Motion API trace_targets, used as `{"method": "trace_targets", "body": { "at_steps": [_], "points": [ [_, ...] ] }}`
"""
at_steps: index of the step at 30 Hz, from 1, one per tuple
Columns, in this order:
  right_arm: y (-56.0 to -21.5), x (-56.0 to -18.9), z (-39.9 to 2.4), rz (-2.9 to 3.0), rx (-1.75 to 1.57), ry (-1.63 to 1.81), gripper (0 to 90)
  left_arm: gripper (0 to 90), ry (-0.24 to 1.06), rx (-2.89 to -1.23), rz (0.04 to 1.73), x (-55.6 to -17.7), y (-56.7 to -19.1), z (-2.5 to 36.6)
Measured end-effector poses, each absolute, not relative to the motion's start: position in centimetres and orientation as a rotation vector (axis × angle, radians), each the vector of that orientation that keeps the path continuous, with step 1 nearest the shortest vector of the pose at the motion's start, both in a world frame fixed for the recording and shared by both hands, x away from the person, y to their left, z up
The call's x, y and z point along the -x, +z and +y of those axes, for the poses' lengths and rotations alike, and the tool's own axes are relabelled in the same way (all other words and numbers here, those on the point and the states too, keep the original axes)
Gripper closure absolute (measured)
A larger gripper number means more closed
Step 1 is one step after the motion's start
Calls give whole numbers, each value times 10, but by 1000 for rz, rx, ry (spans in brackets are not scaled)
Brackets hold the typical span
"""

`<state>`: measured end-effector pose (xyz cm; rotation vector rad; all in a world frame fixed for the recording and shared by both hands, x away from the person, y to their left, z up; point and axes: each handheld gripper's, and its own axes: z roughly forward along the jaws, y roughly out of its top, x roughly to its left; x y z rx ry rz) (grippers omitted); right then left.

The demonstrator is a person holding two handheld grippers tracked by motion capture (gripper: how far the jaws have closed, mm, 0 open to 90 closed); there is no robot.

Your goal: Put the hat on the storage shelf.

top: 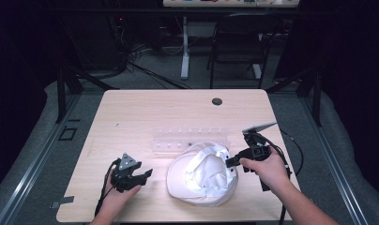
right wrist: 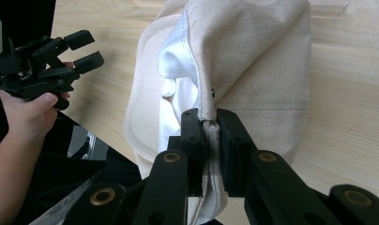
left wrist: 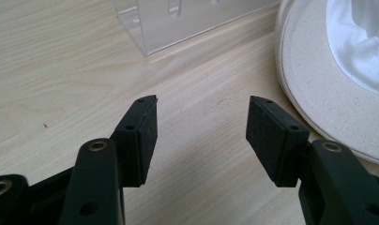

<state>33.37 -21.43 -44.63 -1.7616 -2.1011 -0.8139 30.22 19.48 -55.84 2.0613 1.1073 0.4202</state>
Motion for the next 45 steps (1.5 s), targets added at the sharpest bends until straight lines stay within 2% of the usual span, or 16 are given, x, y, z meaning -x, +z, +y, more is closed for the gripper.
{"method": "trace_targets", "body": {
  "at_steps": [13, 45],
  "points": [
    [-431, -337, -210, -2058, 1737, -830, 819, 444, 420, -2065, 1105, -302, -559, 194],
    [-395, -340, -200, -1822, 1528, -1176, 820, 444, 425, -2078, 1093, -301, -558, 192]
  ]
}}
